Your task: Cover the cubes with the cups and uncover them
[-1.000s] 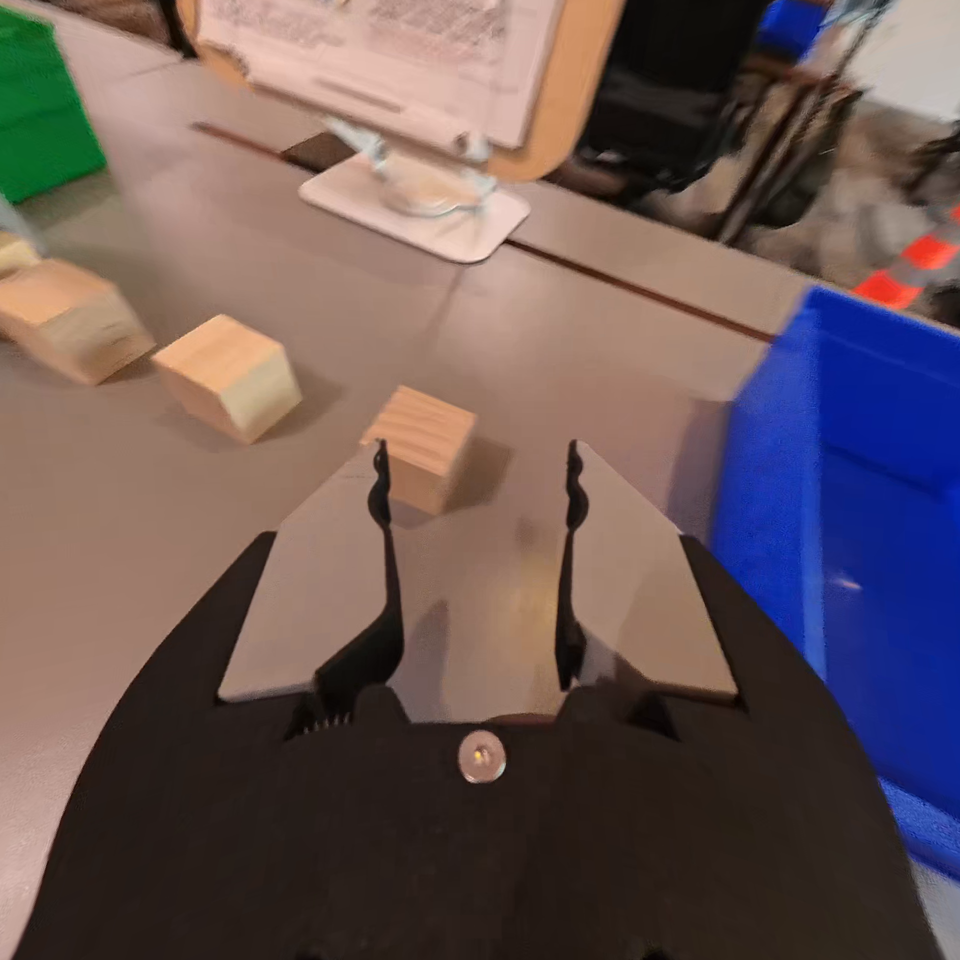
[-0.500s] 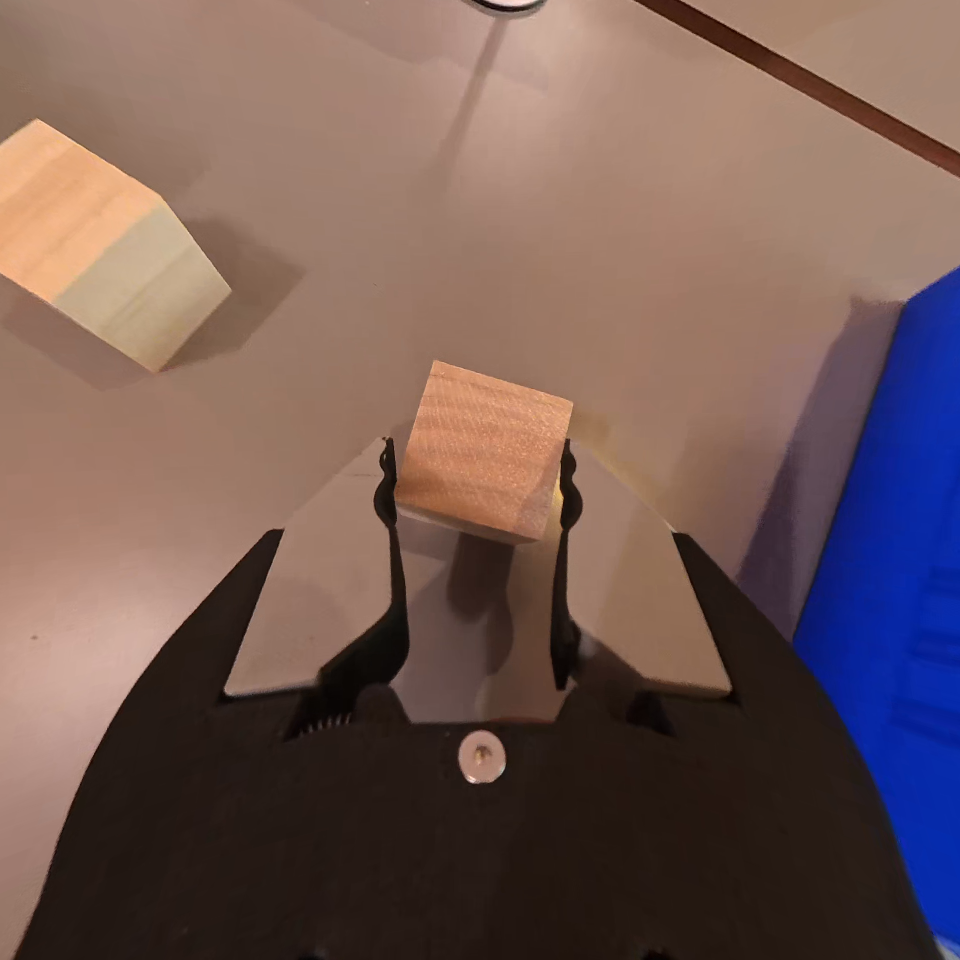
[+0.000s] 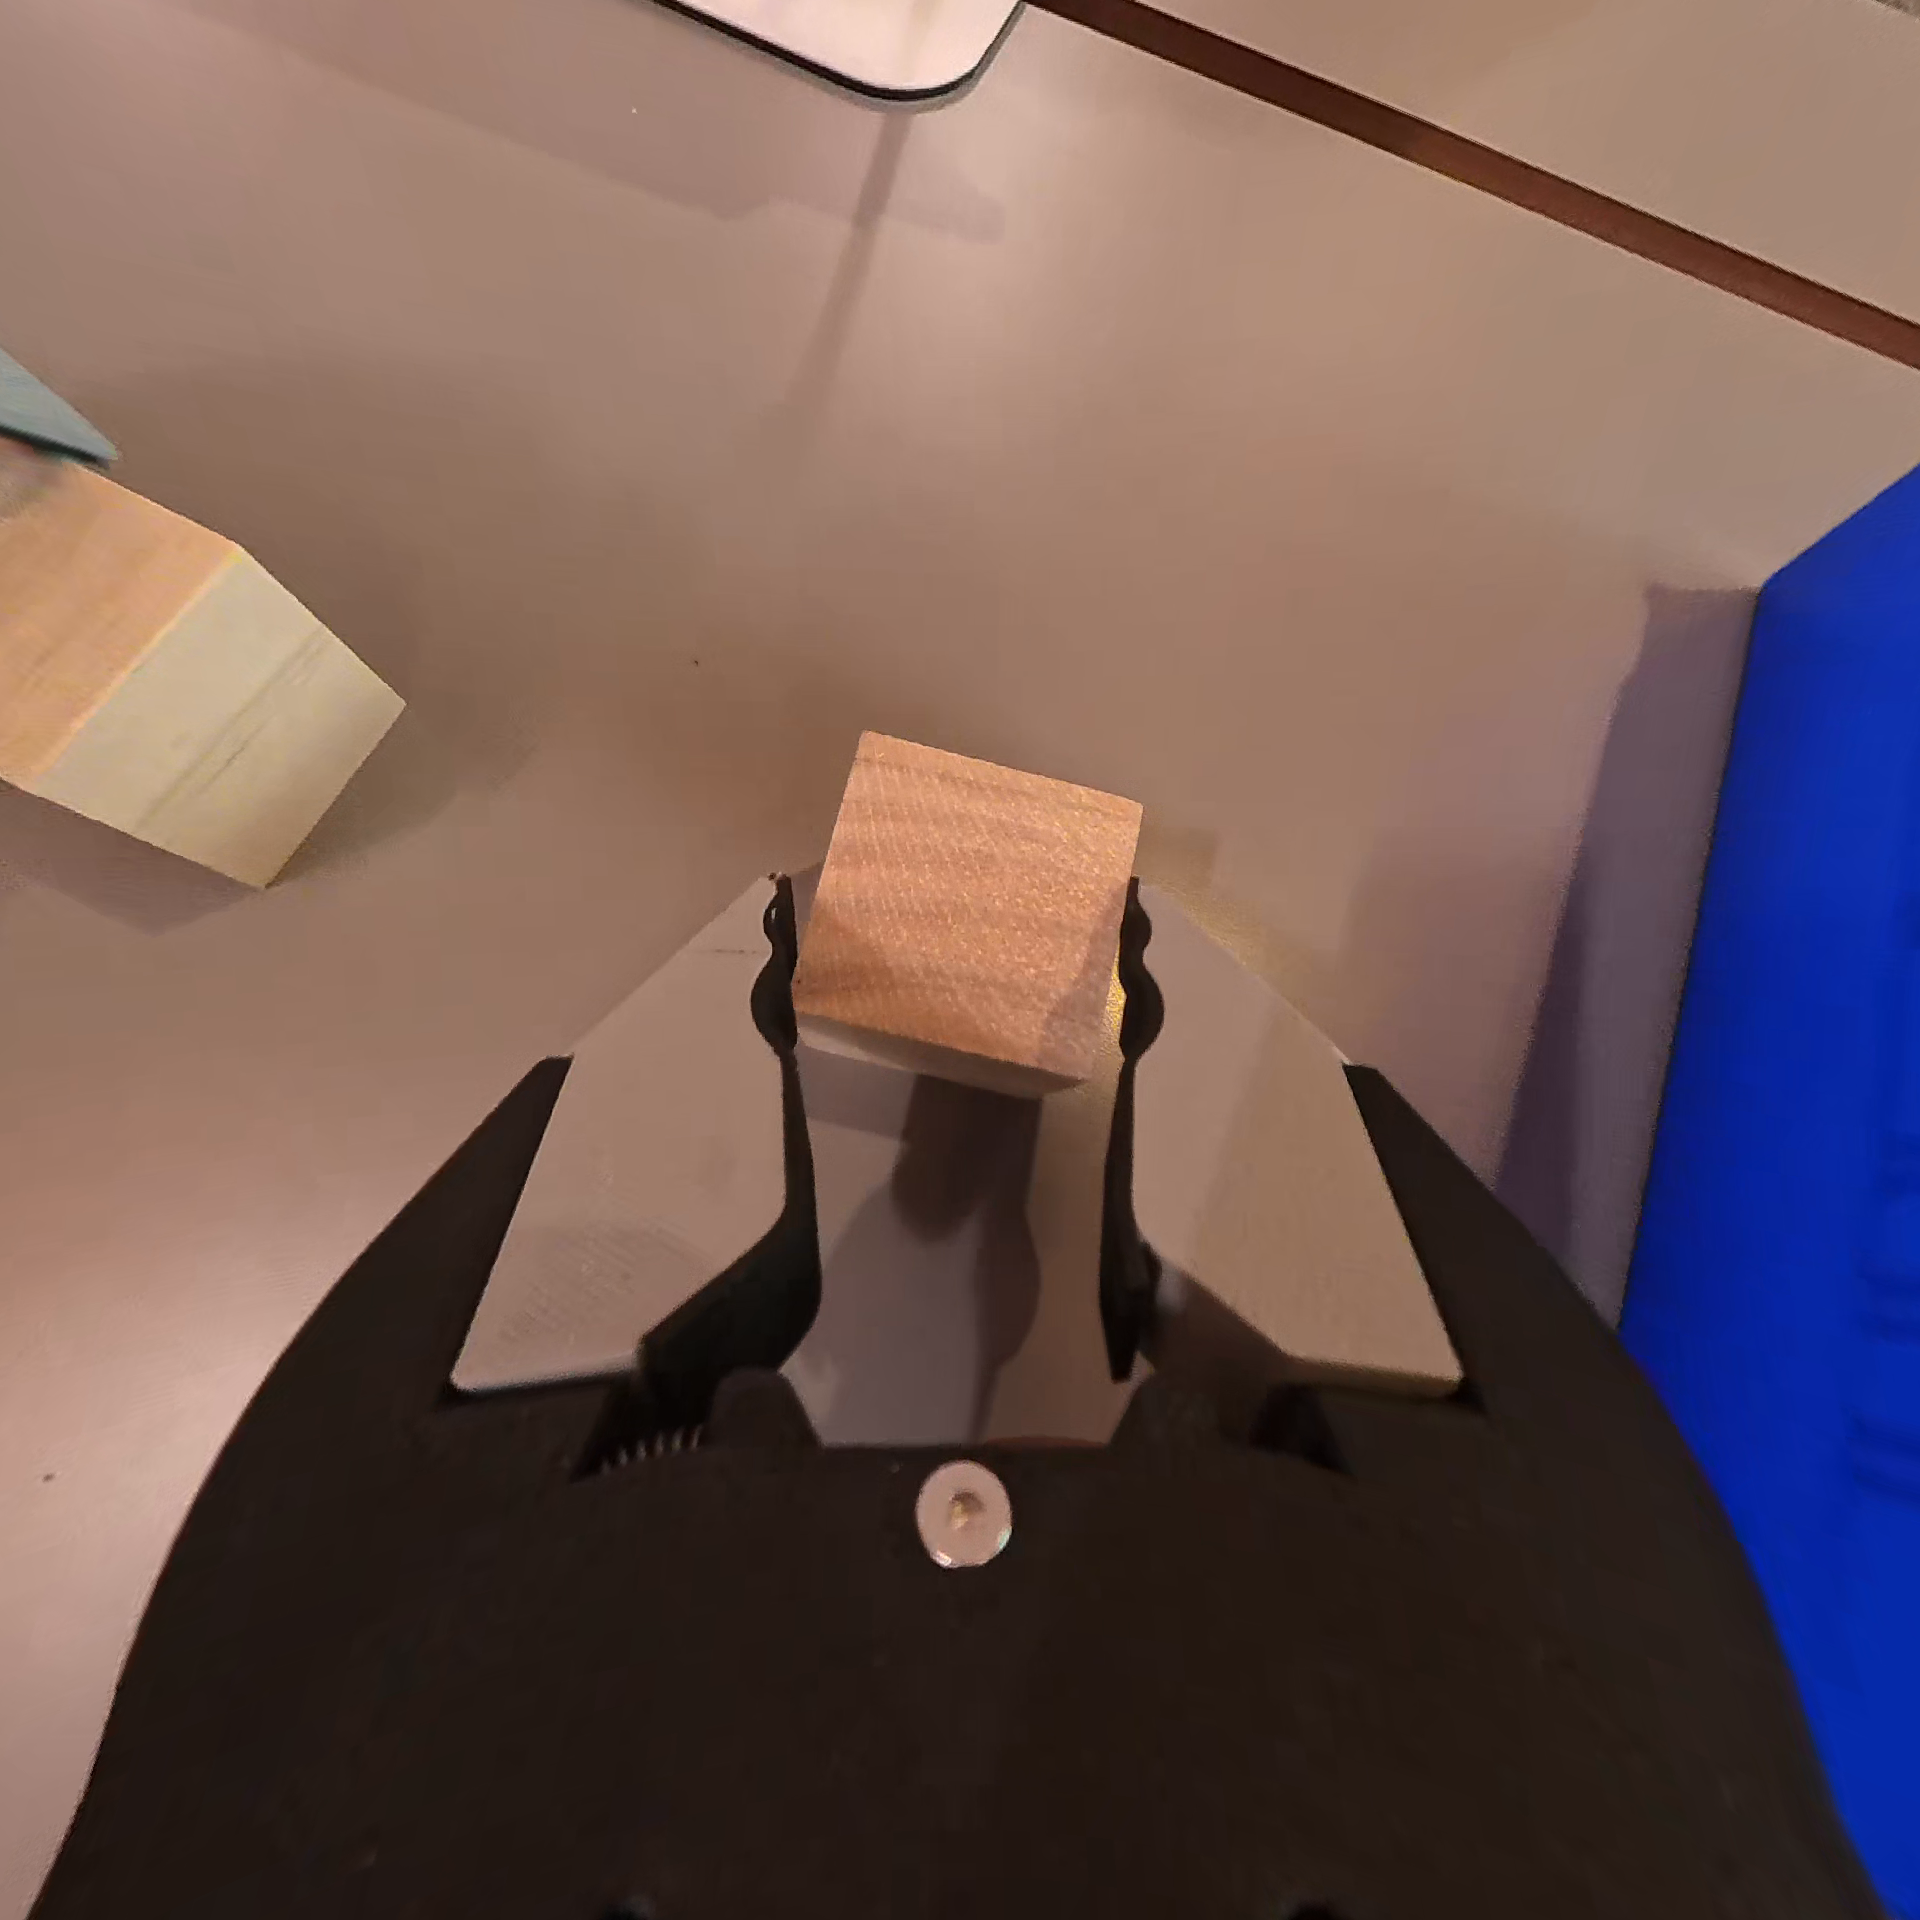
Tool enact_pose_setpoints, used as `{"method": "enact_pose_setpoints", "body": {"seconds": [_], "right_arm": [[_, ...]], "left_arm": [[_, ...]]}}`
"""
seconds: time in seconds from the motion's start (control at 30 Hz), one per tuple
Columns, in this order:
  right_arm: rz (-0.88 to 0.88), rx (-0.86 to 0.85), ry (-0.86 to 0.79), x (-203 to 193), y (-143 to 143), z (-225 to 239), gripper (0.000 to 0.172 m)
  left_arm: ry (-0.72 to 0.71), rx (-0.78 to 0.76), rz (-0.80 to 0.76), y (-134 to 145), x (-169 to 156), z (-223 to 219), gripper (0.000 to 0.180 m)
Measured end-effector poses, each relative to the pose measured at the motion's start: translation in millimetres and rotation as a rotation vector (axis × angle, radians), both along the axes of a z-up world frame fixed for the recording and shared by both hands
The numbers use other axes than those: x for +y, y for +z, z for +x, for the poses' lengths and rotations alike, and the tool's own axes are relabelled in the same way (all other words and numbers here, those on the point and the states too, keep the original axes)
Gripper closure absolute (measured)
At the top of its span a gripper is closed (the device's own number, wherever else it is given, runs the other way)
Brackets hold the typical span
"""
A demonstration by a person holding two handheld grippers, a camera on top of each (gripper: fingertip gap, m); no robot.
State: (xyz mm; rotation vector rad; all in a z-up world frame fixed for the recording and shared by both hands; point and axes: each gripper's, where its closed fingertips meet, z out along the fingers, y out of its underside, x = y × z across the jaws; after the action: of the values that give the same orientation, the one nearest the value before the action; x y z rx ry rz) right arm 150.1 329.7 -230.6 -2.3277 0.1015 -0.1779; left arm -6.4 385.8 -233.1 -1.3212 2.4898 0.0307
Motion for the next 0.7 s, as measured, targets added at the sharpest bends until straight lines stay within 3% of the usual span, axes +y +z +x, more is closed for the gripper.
{"method": "enact_pose_setpoints", "body": {"seconds": [0.6,0.67,0.7], "right_arm": [[0.022,0.001,-0.057,-7,2,-2,0.113],[0.03,-0.006,-0.057,-7,2,-2,0.113],[0.04,-0.005,-0.051,-8,4,-3,0.112]], "left_arm": [[0.019,-0.016,-0.013,-8,-20,40,0.12],[0.048,-0.025,-0.002,-4,-17,36,0.099],[0.053,-0.03,-0.006,1,-16,31,0.098]]}}
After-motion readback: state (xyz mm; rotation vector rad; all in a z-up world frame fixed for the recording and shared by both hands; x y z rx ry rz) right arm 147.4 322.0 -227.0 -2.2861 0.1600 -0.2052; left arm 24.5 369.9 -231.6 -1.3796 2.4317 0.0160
